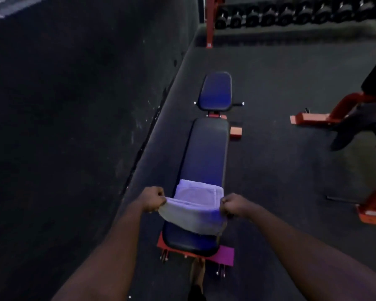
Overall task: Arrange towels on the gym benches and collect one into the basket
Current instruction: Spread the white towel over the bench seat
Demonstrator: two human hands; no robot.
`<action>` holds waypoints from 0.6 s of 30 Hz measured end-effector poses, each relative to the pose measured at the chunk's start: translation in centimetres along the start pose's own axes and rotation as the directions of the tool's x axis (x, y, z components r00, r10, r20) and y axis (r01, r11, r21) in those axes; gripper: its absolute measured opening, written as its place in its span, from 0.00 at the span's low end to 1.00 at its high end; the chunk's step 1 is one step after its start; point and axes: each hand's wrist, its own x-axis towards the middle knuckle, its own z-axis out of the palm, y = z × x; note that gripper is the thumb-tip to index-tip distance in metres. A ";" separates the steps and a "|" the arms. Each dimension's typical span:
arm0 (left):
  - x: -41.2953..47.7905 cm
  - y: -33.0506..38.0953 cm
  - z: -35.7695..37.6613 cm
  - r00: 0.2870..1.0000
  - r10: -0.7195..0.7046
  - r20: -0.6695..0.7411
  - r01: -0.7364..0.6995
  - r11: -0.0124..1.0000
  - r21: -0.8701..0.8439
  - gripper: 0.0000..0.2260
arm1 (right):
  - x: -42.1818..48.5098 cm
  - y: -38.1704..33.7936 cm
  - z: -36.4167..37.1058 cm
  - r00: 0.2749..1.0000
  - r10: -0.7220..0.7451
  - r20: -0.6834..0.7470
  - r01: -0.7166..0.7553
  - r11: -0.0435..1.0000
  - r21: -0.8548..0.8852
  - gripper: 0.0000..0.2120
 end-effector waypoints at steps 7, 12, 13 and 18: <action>14.0 -3.3 3.3 0.997 0.070 -0.036 -0.075 0.979 -0.191 0.11 | 12.4 2.4 1.9 0.916 0.207 -0.342 -0.111 0.953 0.281 0.05; 21.4 -5.6 10.6 0.979 -0.117 0.169 0.156 0.957 -0.243 0.39 | 19.2 5.6 6.8 0.828 0.521 -0.205 -0.388 0.798 0.460 0.37; 22.1 -6.3 12.6 0.965 -0.155 0.214 0.199 0.959 -0.201 0.37 | 19.9 6.4 8.4 0.823 0.544 -0.162 -0.427 0.781 0.456 0.39; 21.8 -5.9 16.2 0.962 -0.150 0.229 0.194 0.963 -0.186 0.25 | 20.8 7.0 11.6 0.754 0.598 -0.272 -0.449 0.772 0.450 0.31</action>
